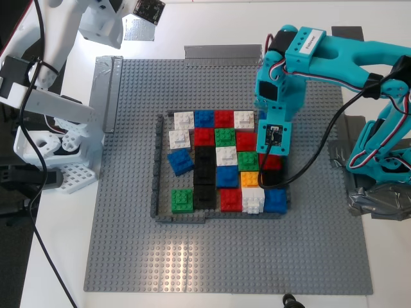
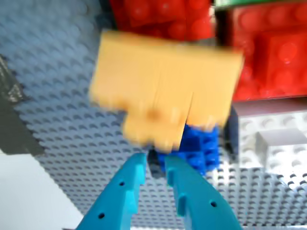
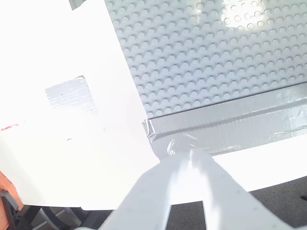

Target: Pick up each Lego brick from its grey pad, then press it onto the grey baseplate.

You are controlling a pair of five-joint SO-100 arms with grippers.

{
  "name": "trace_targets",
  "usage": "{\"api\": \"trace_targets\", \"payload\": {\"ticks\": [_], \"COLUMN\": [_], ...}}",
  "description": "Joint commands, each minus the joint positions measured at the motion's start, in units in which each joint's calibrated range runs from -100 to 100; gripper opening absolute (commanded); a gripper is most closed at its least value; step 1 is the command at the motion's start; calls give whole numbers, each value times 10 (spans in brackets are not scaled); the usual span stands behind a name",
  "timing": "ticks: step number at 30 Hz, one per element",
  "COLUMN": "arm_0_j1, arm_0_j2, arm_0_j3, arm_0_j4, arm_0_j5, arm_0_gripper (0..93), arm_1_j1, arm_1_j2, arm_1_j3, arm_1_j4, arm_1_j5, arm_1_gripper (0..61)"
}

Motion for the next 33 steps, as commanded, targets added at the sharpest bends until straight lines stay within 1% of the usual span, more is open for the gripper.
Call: {"api": "trace_targets", "payload": {"ticks": [1, 9, 13, 17, 21, 25, 28, 30, 33], "arm_0_j1": [-5, 0, 1, 13, 51, 113, 193, 260, 365], "arm_0_j2": [-26, -27, -28, -28, -29, -29, -29, -29, -29], "arm_0_j3": [4, -4, -14, -52, -117, -174, -200, -216, -232], "arm_0_j4": [-8, -7, 8, 28, 62, 89, 84, 66, 18], "arm_0_j5": [-1, -1, -2, -2, 2, 2, -2, -3, -3], "arm_0_gripper": [0, 0, 0, 0, 0, 0, 0, 0, 0], "arm_1_j1": [-1, 1, 1, 2, 4, 6, 6, 5, 4], "arm_1_j2": [-34, -37, -39, -40, -37, -27, -6, 4, 5], "arm_1_j3": [-5, -1, 2, 2, -9, -35, -64, -85, -97], "arm_1_j4": [3, 3, 3, 3, 1, -2, -2, 5, -6], "arm_1_j5": [4, 5, 5, 7, 12, 16, 20, 22, 25], "arm_1_gripper": [2, 2, 2, 2, 2, 2, 2, 2, 2]}}
